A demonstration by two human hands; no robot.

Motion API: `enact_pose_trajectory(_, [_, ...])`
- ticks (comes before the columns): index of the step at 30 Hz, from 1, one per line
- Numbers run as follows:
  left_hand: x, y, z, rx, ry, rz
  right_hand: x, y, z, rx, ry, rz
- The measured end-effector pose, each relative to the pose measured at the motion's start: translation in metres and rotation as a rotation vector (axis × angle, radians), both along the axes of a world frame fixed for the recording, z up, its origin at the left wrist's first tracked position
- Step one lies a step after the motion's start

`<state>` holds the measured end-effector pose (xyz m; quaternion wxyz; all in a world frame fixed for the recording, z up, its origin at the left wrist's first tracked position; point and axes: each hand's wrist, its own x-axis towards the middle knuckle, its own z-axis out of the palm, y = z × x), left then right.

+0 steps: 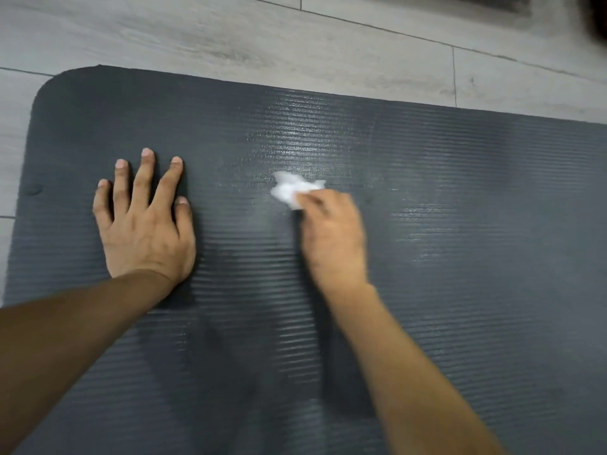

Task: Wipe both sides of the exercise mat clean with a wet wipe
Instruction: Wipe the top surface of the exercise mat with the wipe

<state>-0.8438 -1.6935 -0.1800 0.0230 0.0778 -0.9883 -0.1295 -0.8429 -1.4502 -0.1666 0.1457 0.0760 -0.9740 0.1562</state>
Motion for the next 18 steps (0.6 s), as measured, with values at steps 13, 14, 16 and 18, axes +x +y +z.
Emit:
enact_pose_trajectory(13, [0.035,0.013,0.011,0.0,0.058,-0.025,0.008,0.11,-0.014,-0.192,0.087,-0.497])
enact_pose_trajectory(14, [0.066,0.021,0.015,0.015,0.052,-0.045,0.008,0.11,-0.013,-0.179,0.085,-0.495])
enact_pose_trajectory(16, [0.156,0.031,0.018,0.021,-0.023,-0.1,0.007,0.108,-0.012,-0.122,0.073,-0.489])
enact_pose_trajectory(18, [0.243,0.035,0.023,0.007,-0.105,-0.106,0.005,0.107,-0.012,-0.039,0.055,-0.489])
